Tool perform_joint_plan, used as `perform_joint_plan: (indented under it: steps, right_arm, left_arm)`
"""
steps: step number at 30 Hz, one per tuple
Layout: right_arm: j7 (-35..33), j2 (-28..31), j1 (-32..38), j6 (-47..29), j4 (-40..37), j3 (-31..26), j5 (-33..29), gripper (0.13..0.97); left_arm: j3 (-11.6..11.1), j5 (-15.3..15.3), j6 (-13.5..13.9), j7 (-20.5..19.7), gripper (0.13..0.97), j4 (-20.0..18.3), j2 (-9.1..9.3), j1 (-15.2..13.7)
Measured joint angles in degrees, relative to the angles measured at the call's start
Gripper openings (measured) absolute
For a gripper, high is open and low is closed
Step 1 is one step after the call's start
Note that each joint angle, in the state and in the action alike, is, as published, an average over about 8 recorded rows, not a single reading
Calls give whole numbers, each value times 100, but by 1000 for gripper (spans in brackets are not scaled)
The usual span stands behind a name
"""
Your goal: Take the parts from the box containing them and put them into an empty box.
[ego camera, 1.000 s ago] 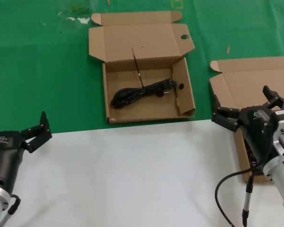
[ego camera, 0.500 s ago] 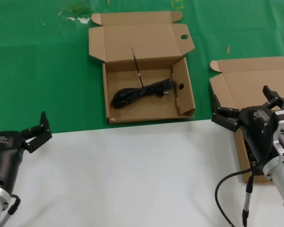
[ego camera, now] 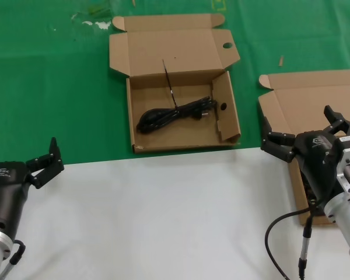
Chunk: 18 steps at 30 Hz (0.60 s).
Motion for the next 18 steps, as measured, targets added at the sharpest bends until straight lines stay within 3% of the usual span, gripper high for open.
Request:
perform_joint_plan:
  steps: [18]
  right_arm:
    - [0,0,0,0,0,0,0,966]
  left_arm:
    - [0,0,0,0,966,0,0,0]
